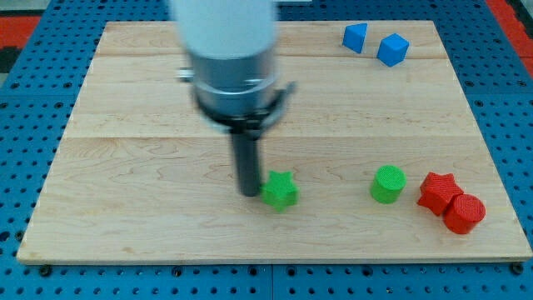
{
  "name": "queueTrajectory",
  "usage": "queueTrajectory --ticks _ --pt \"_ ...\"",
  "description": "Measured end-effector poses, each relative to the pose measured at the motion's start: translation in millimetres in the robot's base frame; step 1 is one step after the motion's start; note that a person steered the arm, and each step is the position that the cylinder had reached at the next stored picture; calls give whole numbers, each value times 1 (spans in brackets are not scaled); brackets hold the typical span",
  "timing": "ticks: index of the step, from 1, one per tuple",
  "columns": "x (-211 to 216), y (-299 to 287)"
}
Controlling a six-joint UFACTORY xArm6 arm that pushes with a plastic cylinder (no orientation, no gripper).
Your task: Push the blue triangle towards red star
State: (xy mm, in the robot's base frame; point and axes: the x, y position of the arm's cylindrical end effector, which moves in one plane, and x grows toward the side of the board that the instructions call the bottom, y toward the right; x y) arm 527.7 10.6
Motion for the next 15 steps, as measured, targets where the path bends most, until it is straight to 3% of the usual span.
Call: queueTrajectory --ticks 1,2,3,4,5,6,7,8,9,10,12,13,15 --pt "2 88" --pt "28 60" --pt "-54 28" --pt "-177 105" --pt "-231 236" --pt "-294 305" --pt "-335 259" --pt "-331 161" --pt "-279 105" --pt "-217 85" --pt "-264 38" --pt "-270 104" --pt "-181 172"
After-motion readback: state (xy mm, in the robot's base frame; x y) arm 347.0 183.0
